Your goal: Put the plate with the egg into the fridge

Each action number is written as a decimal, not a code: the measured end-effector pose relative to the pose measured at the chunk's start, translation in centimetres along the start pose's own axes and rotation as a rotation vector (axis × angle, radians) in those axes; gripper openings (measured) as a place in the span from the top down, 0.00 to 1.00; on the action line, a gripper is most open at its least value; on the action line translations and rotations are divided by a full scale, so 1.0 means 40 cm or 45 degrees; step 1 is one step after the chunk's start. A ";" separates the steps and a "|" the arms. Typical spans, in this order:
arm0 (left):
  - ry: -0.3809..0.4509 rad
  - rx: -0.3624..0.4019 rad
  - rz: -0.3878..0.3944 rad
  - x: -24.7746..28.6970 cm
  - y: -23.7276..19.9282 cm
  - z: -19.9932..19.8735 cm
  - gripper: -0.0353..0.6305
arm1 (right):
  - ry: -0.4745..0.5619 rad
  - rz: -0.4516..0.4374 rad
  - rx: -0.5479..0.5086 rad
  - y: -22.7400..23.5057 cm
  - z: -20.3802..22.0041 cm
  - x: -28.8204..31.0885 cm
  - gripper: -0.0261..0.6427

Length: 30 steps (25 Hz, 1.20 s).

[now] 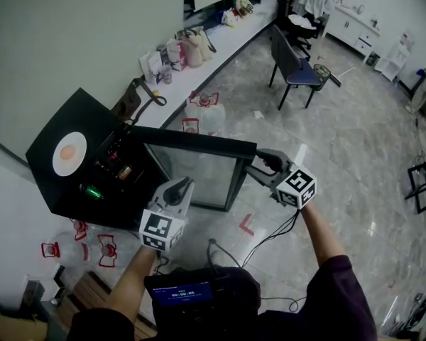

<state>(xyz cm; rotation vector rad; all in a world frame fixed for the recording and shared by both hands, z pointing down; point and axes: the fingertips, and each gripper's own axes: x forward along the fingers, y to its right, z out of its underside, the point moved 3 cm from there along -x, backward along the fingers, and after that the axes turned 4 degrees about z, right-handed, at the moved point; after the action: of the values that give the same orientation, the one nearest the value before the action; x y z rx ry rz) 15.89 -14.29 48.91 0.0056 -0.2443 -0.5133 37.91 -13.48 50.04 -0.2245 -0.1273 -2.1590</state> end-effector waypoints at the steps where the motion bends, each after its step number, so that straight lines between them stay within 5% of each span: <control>1: 0.002 0.004 -0.006 -0.002 -0.006 -0.002 0.89 | 0.018 0.037 0.022 0.001 0.000 -0.015 0.67; 4: 0.015 -0.026 -0.032 -0.026 -0.029 -0.006 0.89 | 0.102 0.186 0.085 -0.027 -0.008 -0.091 0.67; 8: 0.019 -0.069 -0.071 -0.083 -0.051 -0.003 0.89 | 0.040 0.304 -0.042 -0.157 0.021 -0.144 0.68; 14: 0.009 -0.056 -0.170 -0.223 -0.116 -0.002 0.89 | -0.015 0.138 -0.236 -0.376 0.007 0.002 0.68; 24: -0.036 -0.006 -0.486 -0.574 -0.359 0.001 0.93 | 0.156 -0.155 -0.404 -0.613 -0.171 0.382 0.68; 28: -0.062 0.073 -0.535 -0.677 -0.464 -0.016 0.93 | 0.116 -0.132 -0.326 -0.676 -0.235 0.504 0.68; 30: -0.076 0.124 -0.553 -0.719 -0.525 -0.026 0.93 | 0.139 -0.022 -0.505 -0.708 -0.258 0.553 0.68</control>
<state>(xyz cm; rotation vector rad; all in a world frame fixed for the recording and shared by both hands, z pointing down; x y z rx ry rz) -18.30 -18.65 39.88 0.1403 -0.3289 -0.9341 1.14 -17.27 44.39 -0.3315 0.3658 -2.1925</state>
